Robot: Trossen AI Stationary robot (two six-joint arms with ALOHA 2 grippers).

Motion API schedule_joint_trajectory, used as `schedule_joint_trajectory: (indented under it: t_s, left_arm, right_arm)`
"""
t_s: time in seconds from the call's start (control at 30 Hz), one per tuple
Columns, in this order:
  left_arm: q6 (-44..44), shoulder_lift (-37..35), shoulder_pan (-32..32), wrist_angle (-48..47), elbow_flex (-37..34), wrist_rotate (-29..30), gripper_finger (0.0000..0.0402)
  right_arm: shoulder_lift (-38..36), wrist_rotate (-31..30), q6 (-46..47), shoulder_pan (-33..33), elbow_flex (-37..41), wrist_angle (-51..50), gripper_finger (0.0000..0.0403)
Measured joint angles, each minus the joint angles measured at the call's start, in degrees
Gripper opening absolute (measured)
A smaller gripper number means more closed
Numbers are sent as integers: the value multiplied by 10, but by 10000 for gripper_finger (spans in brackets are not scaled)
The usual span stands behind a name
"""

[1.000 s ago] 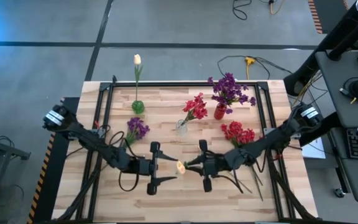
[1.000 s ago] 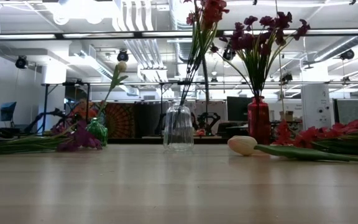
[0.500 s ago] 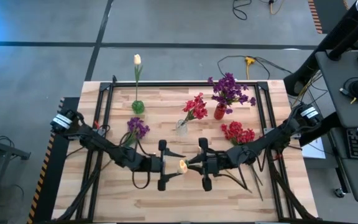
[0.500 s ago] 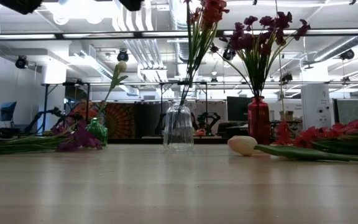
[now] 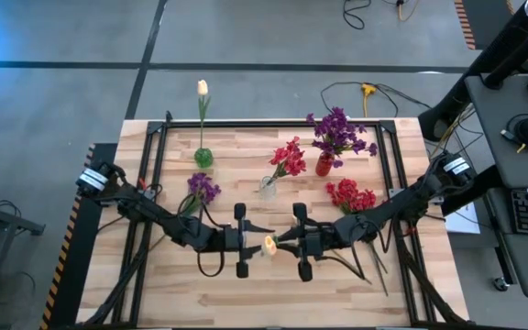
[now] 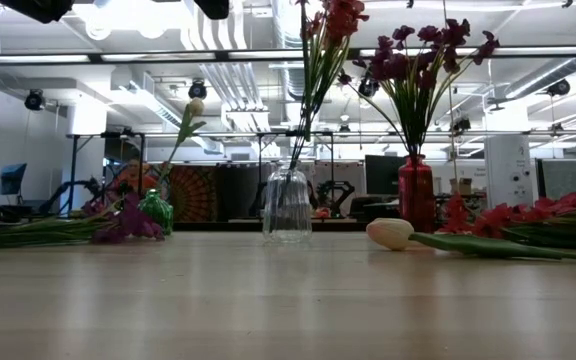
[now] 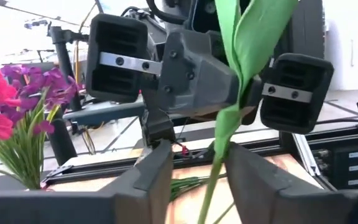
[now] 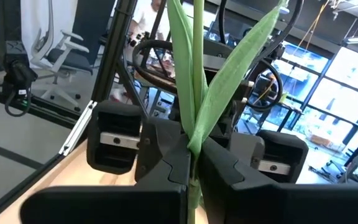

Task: Sort flowers into vase by color
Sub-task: Put the right pink flowers into the green vase

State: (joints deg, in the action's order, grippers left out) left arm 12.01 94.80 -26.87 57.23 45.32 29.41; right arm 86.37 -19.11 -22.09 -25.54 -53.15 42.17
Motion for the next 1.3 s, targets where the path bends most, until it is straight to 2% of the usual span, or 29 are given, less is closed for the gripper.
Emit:
schedule_joint_trajectory:
  t_s: [0.23,0.4,0.6,0.77,0.9,1.1,1.3]
  left_arm:
    - [0,0,0,0,0,0,40]
    - [0,0,0,-1,0,0,6]
    - [0,0,0,-2,0,3,3]
    - [0,0,0,-2,0,12,2]
    - [0,-1,0,-7,-1,37,2]
    - [-1,-11,0,-17,-4,38,1]
    - [-1,-70,-1,-64,-18,37,1]
  right_arm:
    - [0,-5,9,0,0,1,14]
    - [0,-10,21,0,0,2,59]
    - [-1,-34,26,0,0,1,137]
    - [-9,-35,26,-1,0,-2,179]
    - [-22,-35,35,-1,0,-23,197]
    - [-63,-36,77,-1,0,-96,210]
    - [-126,-36,132,-1,0,-188,210]
